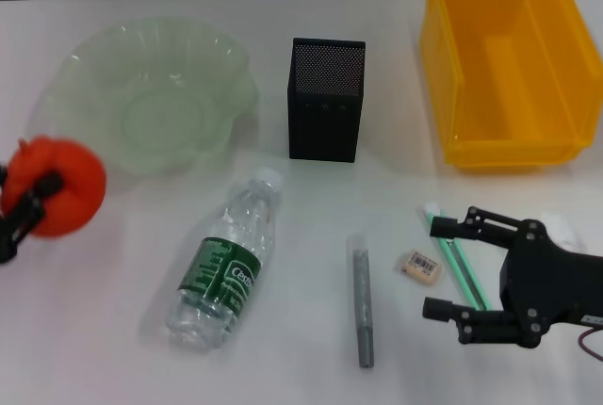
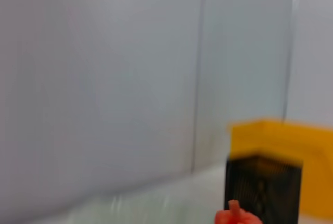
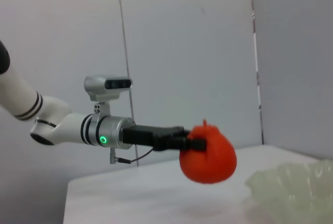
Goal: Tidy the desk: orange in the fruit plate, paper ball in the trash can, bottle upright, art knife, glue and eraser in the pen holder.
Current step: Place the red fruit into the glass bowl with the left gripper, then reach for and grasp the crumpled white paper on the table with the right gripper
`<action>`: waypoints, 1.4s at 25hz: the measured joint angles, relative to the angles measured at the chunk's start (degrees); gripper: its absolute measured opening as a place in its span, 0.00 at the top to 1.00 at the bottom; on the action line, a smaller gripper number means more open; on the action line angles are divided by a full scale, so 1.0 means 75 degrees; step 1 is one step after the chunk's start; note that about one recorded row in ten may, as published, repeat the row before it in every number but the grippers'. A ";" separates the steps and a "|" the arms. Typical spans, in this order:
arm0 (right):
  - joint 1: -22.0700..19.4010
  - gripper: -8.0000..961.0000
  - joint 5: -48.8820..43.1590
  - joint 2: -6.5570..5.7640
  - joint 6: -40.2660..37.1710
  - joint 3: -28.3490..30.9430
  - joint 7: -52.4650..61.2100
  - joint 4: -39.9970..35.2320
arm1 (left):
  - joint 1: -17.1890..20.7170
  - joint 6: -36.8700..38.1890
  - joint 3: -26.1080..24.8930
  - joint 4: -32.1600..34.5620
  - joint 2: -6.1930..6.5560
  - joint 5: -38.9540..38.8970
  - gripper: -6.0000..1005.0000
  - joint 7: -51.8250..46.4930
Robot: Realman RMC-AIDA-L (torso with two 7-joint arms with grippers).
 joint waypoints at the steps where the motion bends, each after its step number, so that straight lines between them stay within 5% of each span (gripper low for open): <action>1: 0.0000 0.12 0.0000 0.0000 0.0000 0.0000 0.0000 0.0000 | 0.0000 0.0000 0.0000 0.0000 0.0000 0.0000 0.69 0.0000; 5: -0.0201 0.12 0.0286 -0.0020 -0.0416 0.0114 -0.0008 -0.0072 | -0.0649 0.0073 0.0032 0.0039 -0.0011 -0.0358 0.73 -0.0305; 12: -0.0330 0.12 0.0294 -0.0024 -0.0822 0.0818 0.0012 -0.0104 | -0.2216 -0.2308 0.0034 -0.0825 -0.0017 -0.0391 0.77 -0.0595; 19: -0.0445 0.13 0.0300 -0.0028 -0.1281 0.1540 0.0489 -0.0501 | -0.2589 -0.3138 0.0056 -0.1122 -0.0035 -0.0400 0.78 -0.0523; 24: -0.0301 0.13 0.0301 0.0003 -0.1295 0.1648 0.2786 -0.2207 | -0.2438 -0.3055 0.0087 -0.1052 -0.0003 -0.0378 0.70 -0.0592; 28: -0.0116 0.13 0.0249 0.0019 -0.1215 0.1251 0.4789 -0.4054 | -0.2077 -0.2451 0.0238 -0.0927 0.0027 -0.0344 0.42 -0.0599; 32: 0.0021 0.13 -0.0558 0.0022 -0.0872 0.0078 0.7694 -0.7229 | -0.1419 -0.1101 0.0948 -0.0623 0.0027 -0.0343 0.24 -0.0449; 33: 0.0021 0.13 -0.0558 0.0022 -0.0872 0.0078 0.7694 -0.7229 | -0.1419 -0.1101 0.0948 -0.0623 0.0027 -0.0343 0.23 -0.0449; 35: 0.0367 0.13 -0.1814 0.0021 -0.0895 -0.0761 0.9783 -0.8937 | -0.1157 -0.0430 0.1290 -0.0602 0.0013 -0.0349 0.20 -0.0197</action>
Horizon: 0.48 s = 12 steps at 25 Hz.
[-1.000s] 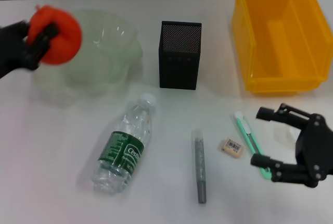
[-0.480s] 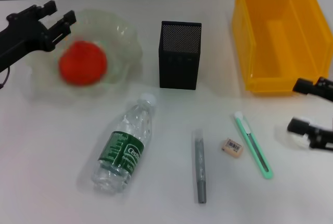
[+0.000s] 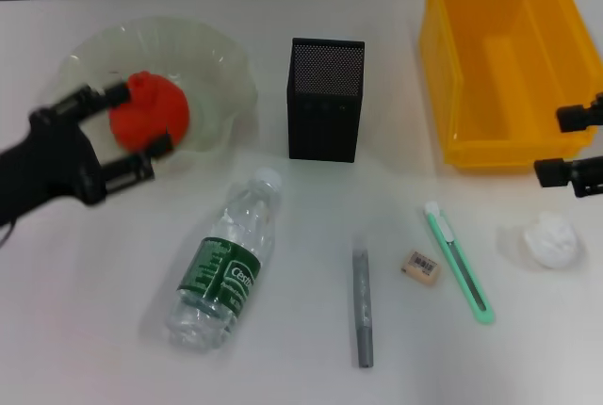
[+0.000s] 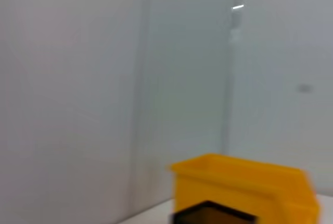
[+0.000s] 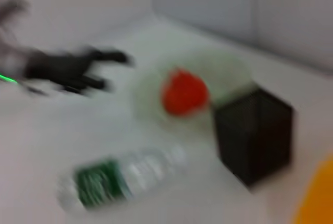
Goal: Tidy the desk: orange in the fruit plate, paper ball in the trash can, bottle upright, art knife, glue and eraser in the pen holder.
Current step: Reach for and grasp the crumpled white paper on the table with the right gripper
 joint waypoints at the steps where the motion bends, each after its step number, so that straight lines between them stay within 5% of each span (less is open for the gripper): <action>1: 0.0000 0.13 0.0000 0.0000 0.0000 0.0000 0.0000 0.0000 | 0.0000 0.0000 0.0000 0.0000 0.0000 0.0000 0.18 0.0000; 5: 0.0566 0.13 -0.2384 -0.0008 -0.0165 -0.1555 0.2262 -0.1130 | 0.0132 0.0117 0.0080 -0.0246 -0.0019 0.0000 0.17 0.0160; 12: 0.0832 0.13 -0.3761 -0.0015 0.0511 -0.2848 0.2811 -0.0077 | 0.0124 -0.0041 0.0105 -0.0410 -0.0021 0.0019 0.17 0.0278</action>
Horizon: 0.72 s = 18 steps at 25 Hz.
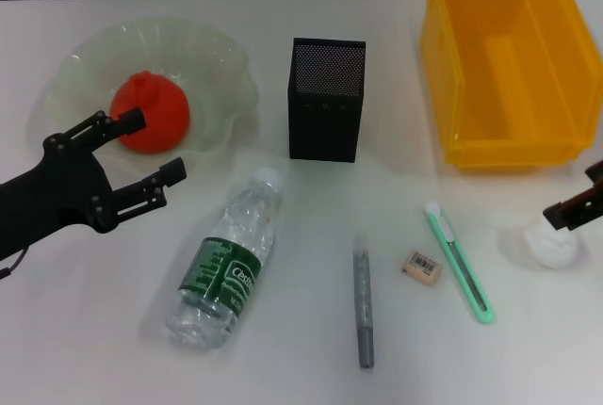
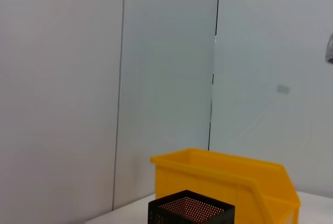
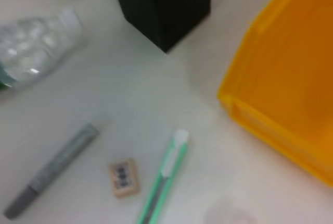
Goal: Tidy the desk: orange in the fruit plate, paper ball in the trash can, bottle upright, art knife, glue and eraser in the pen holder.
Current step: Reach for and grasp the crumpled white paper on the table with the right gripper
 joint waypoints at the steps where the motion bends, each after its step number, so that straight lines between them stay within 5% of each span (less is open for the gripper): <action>1: 0.0000 0.13 0.0000 0.0000 0.0000 0.0000 0.0000 0.0000 | 0.0000 0.0000 0.0000 0.0000 0.0000 0.0000 0.17 0.0000; 18: 0.0583 0.15 -0.0863 -0.0008 0.1889 -0.1343 0.0387 0.2790 | 0.0024 -0.0235 0.0081 -0.0181 0.0012 0.0058 0.17 0.0111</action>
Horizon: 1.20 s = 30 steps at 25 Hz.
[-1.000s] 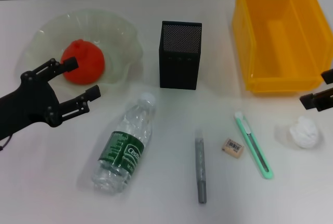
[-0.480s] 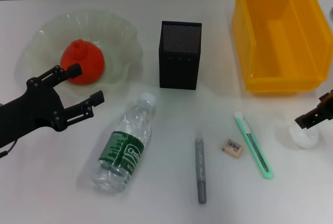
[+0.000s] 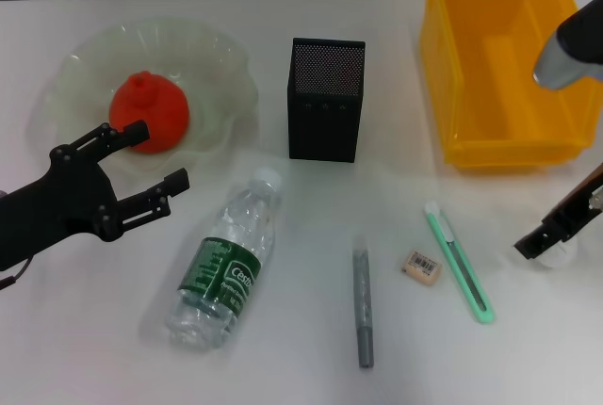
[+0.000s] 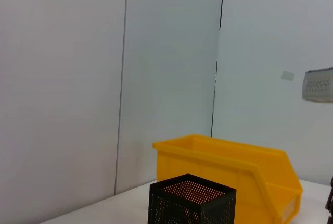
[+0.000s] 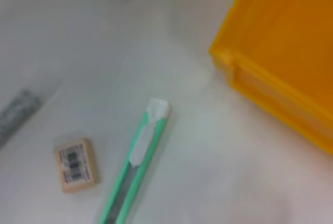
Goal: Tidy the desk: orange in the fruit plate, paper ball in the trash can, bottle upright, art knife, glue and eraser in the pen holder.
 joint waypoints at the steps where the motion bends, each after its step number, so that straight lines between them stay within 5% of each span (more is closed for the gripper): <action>1: 0.0000 0.15 0.0000 0.0000 0.0000 0.0000 0.0000 0.0000 | 0.0000 0.0000 0.0000 0.0000 0.0000 0.0000 0.17 0.0000; 4: 0.0111 0.16 -0.0099 0.0000 0.0039 -0.0085 0.0027 0.0298 | 0.0001 -0.0019 -0.0001 0.0001 0.0001 0.0000 0.17 0.0006; 9: 0.0078 0.33 -0.0025 0.0023 0.0013 -0.0078 0.0027 0.0015 | 0.0000 -0.0044 0.0000 0.0002 0.0001 0.0000 0.17 0.0021; 15: -0.0152 0.48 0.0761 0.0007 -0.0685 0.0391 0.0058 -0.1713 | 0.0011 -0.0037 0.0000 -0.0010 0.0000 0.0000 0.17 0.0091; 20: -0.0191 0.48 0.0833 -0.0007 -0.0353 0.0978 0.0138 -0.2735 | 0.0021 0.0008 0.0007 -0.0011 -0.0010 -0.0001 0.17 0.0093; 30: 0.0259 0.46 0.0333 -0.0004 0.1728 0.0983 0.0239 -0.1433 | 0.0067 0.0081 0.0094 -0.0113 -0.0010 -0.0007 0.17 0.0106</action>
